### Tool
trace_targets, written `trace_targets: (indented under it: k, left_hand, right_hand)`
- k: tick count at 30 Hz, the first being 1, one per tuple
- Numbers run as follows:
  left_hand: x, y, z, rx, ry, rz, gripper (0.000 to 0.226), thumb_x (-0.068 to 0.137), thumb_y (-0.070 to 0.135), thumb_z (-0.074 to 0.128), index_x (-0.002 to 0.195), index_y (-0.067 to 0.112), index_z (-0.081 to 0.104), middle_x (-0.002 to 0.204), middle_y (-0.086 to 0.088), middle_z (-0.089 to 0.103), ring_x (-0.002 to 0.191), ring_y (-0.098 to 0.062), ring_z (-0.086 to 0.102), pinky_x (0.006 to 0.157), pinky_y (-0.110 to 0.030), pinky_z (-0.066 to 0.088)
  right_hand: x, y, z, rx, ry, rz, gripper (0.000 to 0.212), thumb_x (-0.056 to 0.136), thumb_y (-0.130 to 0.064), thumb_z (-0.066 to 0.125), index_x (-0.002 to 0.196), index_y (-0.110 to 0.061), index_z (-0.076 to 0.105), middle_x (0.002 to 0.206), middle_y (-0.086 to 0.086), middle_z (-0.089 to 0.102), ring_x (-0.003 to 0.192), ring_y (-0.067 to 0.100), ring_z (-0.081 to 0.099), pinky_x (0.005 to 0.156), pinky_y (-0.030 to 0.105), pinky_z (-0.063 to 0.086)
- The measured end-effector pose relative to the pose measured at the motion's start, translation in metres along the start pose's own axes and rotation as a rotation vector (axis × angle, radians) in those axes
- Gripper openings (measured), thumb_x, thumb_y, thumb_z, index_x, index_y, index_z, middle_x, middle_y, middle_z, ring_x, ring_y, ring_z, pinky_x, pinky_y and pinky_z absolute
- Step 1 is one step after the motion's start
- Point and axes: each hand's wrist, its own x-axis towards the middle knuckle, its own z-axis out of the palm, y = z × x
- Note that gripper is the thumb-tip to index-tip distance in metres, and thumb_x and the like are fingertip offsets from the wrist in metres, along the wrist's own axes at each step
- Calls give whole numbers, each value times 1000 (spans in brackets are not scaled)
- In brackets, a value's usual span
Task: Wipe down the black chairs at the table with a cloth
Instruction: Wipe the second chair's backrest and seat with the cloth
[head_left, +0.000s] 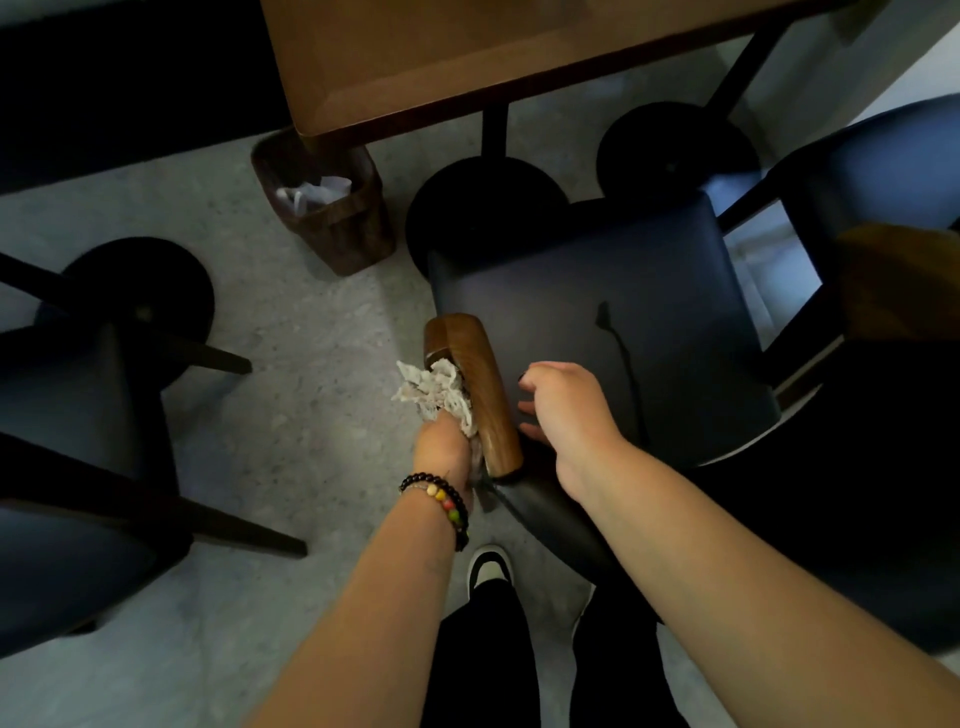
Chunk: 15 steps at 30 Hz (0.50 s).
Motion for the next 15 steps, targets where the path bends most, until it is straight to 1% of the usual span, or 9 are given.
trace_targets:
  k: [1,3,5,6,8,10,12,13,15]
  left_hand:
    - [1,2,0,-44,21,8,36,102,2,30,131,-13,44,133,-30,50,122,-42,50,99,-41,44]
    - [-9,4,-2,-102,42,88,30,100,6,34,120,-3,55,109,-22,61,95,-34,62,68,-31,47]
    - [-29,2,-4,-166,49,164,19,99,10,37,103,10,55,78,-10,55,60,-19,53,46,-24,38]
    - [-40,0,-7,-169,33,217,18,99,12,37,97,11,55,73,-5,54,56,-14,50,44,-23,38]
    - [-63,-1,-17,-135,7,378,21,100,13,42,98,14,62,78,-1,65,66,-12,60,55,-24,49]
    - [-77,4,-27,-7,5,578,23,97,16,51,113,24,65,102,4,71,90,-9,66,77,-27,56]
    - [-84,17,-30,239,-21,751,40,91,18,61,128,34,58,132,10,59,118,-6,56,100,-30,49]
    - [-87,24,-28,359,-51,820,48,89,18,64,132,36,54,139,12,52,128,-6,49,106,-32,43]
    - [-89,36,-20,502,-128,875,62,84,16,68,139,35,45,141,13,49,129,-4,46,107,-29,42]
  right_hand:
    - [0,0,0,-1,-1,-8,19,91,-12,52,78,-24,58,85,-1,58,89,20,61,94,50,52]
    - [-1,1,0,25,23,-27,20,91,-12,51,78,-25,58,87,-2,59,96,25,62,95,50,52]
    - [-4,3,-2,79,55,-51,19,92,-12,51,86,-27,61,97,-1,63,100,24,62,97,47,51]
    - [-7,3,-4,115,66,-66,18,92,-11,51,91,-26,62,101,0,64,101,21,62,97,44,51]
    - [-14,2,-8,180,76,-129,20,93,-8,51,98,-22,64,100,0,66,100,19,64,94,40,53]
    - [-23,-4,-16,202,85,-289,23,92,-3,51,99,-18,66,98,-1,68,97,15,66,90,35,54]
    - [-31,-11,-24,196,87,-522,26,89,3,51,100,-15,66,98,-3,69,95,9,66,88,27,53]
    - [-34,-15,-28,190,75,-631,26,88,4,51,100,-14,66,100,-3,69,97,8,65,88,24,52]
    - [-32,-19,-33,130,65,-761,27,88,3,50,103,-14,65,105,-2,67,100,8,64,90,22,51]
